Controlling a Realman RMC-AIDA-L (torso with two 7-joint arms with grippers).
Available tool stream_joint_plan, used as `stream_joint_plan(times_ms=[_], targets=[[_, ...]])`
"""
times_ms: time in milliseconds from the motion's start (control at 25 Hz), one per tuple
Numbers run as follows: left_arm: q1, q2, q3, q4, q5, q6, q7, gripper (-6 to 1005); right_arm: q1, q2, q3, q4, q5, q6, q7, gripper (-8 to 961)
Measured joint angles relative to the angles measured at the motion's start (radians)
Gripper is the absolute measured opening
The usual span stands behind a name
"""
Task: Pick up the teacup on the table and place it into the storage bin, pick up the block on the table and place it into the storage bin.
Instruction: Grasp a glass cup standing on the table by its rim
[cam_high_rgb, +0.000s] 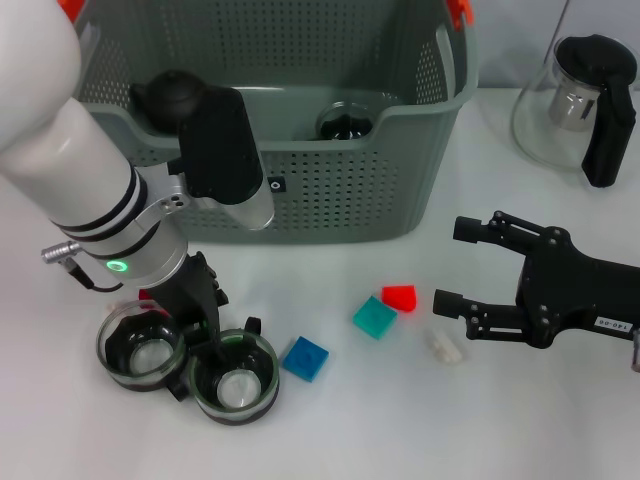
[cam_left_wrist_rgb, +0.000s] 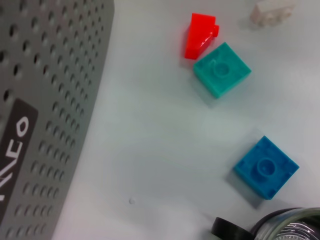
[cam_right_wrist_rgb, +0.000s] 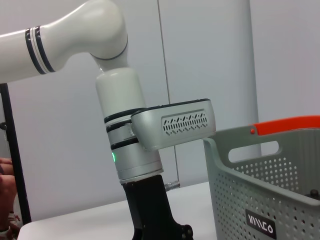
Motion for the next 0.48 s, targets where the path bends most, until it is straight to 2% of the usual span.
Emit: stream_joint_plan(times_ms=[320, 480], targets=[[-0.005, -0.002, 0.043, -0.004, 0.025, -0.024, -0.042, 718, -0.001, 0.000, 0.000, 0.000, 0.000, 0.002, 0.000, 947], [-0.008, -0.001, 0.050, -0.004, 0.026, -0.022, -0.050, 565, -0.001, 0.000, 0.000, 0.000, 0.000, 0.002, -0.001, 947]])
